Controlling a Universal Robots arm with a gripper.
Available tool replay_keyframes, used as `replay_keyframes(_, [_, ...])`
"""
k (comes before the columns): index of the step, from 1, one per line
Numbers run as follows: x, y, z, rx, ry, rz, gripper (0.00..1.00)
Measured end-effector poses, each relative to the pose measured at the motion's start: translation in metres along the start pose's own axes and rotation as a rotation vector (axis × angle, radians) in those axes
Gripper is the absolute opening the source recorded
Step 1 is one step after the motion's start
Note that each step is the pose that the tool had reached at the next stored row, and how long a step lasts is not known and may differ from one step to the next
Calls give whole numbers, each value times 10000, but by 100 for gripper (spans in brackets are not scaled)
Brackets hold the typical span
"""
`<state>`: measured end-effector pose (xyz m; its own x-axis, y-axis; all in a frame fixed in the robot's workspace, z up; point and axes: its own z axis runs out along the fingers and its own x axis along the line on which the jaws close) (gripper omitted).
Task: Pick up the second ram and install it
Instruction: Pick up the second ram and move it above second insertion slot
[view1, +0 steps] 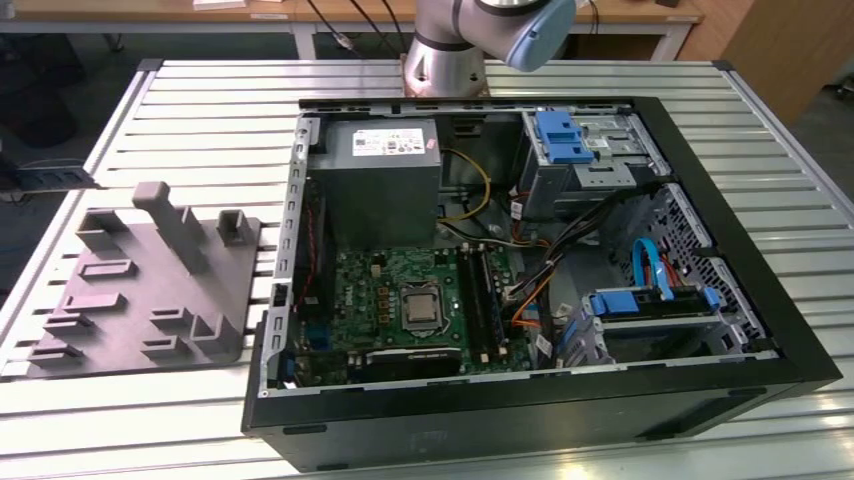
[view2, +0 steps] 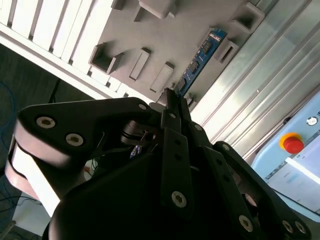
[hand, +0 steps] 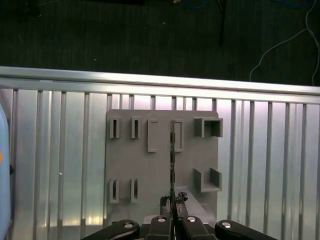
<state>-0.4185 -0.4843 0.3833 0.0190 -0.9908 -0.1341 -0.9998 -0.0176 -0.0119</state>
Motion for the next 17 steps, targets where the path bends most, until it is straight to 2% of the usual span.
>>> replay_keyframes(3, [1, -7, 1, 1, -9, -2, 14])
replay_keyframes(6, [1, -57, 0, -1, -7, 0, 14])
replay_keyframes(17, [8, -414, 6, -4, -8, 0, 14])
